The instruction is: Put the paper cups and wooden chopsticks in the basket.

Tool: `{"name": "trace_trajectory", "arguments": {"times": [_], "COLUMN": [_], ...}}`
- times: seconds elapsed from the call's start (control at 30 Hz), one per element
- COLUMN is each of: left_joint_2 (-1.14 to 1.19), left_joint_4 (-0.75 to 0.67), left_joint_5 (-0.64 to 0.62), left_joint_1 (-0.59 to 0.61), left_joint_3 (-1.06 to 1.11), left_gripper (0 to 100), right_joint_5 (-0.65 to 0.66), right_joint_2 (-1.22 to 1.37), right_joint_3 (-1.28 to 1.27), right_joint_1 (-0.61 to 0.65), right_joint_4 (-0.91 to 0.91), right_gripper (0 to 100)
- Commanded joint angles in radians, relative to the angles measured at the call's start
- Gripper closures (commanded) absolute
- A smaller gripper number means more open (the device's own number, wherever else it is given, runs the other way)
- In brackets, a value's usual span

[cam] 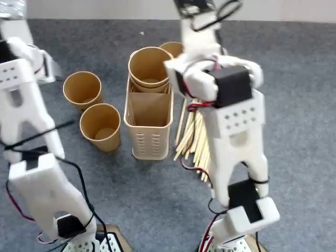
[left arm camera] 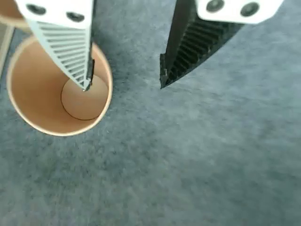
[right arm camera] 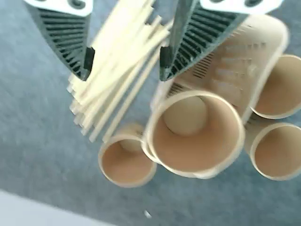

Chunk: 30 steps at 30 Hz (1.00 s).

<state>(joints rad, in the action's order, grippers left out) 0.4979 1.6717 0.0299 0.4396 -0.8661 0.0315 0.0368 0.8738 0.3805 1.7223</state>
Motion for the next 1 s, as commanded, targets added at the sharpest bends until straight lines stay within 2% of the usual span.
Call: {"name": "trace_trajectory", "arguments": {"times": [0.0,0.17,0.43,0.6,0.67,0.83,0.97], "left_joint_2": [0.091,0.259,0.423,0.432,0.432,0.432,0.432], "left_joint_4": [-0.034,-0.032,-0.031,-0.031,-0.031,-0.031,-0.031], "left_joint_5": [-0.038,-0.04,-0.038,-0.037,-0.037,-0.037,-0.035], "left_joint_1": [-0.033,-0.044,-0.05,-0.054,-0.054,-0.054,-0.054], "left_joint_3": [-0.102,-0.199,-0.286,-0.291,-0.291,-0.291,-0.291], "left_gripper": [75,75,76,86,86,85,85], "right_joint_5": [0.044,0.054,0.048,0.046,0.041,-0.114,-0.169], "right_joint_2": [-0.064,-0.012,0.183,0.311,0.361,0.444,0.481], "right_joint_3": [0.028,0.025,0.03,0.033,0.035,0.035,0.035], "right_joint_1": [-0.108,-0.214,-0.237,-0.239,-0.237,-0.234,-0.22], "right_joint_4": [0.03,0.025,-0.122,-0.262,-0.32,-0.444,-0.489], "right_gripper": [76.7,76.7,76.7,76.7,76.7,76.7,76.7]}}
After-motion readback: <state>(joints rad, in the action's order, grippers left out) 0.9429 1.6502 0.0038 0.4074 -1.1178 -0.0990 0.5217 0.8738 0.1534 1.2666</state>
